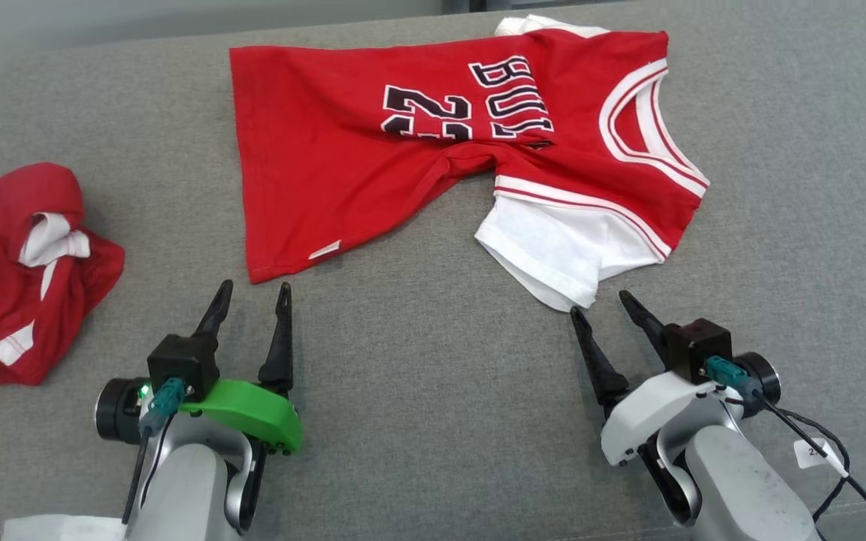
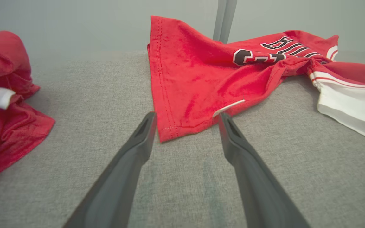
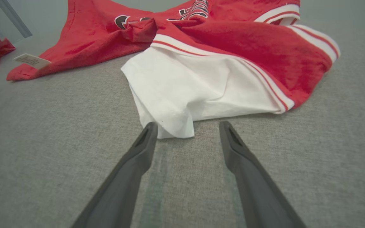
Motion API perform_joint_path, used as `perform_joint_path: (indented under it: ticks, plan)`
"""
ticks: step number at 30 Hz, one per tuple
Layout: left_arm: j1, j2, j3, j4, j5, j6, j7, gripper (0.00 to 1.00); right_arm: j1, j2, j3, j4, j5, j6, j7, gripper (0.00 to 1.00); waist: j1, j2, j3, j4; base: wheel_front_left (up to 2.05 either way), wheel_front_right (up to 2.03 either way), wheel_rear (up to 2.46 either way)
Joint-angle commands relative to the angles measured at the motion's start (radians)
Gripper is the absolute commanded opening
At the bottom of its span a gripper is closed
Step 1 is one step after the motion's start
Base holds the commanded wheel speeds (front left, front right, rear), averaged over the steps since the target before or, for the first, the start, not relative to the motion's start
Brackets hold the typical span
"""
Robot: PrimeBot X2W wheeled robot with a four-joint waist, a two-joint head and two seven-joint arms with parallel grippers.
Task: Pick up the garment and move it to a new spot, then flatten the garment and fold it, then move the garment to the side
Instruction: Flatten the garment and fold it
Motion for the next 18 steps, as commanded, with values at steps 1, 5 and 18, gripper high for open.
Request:
perform_joint_path:
  ticks: [1,5,18]
  plan:
    - [0.025,0.001,-0.004,-0.002,-0.005,-0.002,0.001,1.00,0.017,-0.007,0.001,0.009,0.004,-0.001,-0.003,1.00,0.0000,0.0000,-0.044,0.049,0.00,0.00,0.00]
    - [0.047,0.000,-0.027,-0.015,-0.026,-0.004,0.001,1.00,0.020,-0.006,-0.007,0.029,-0.006,-0.001,-0.003,1.00,0.0000,0.0000,-0.049,0.071,0.00,0.00,0.00]
    - [0.043,0.000,-0.086,-0.021,-0.045,0.006,0.001,1.00,-0.008,0.007,-0.102,0.072,-0.070,-0.001,-0.003,0.93,0.0000,0.0000,-0.028,0.106,0.00,0.00,0.00]
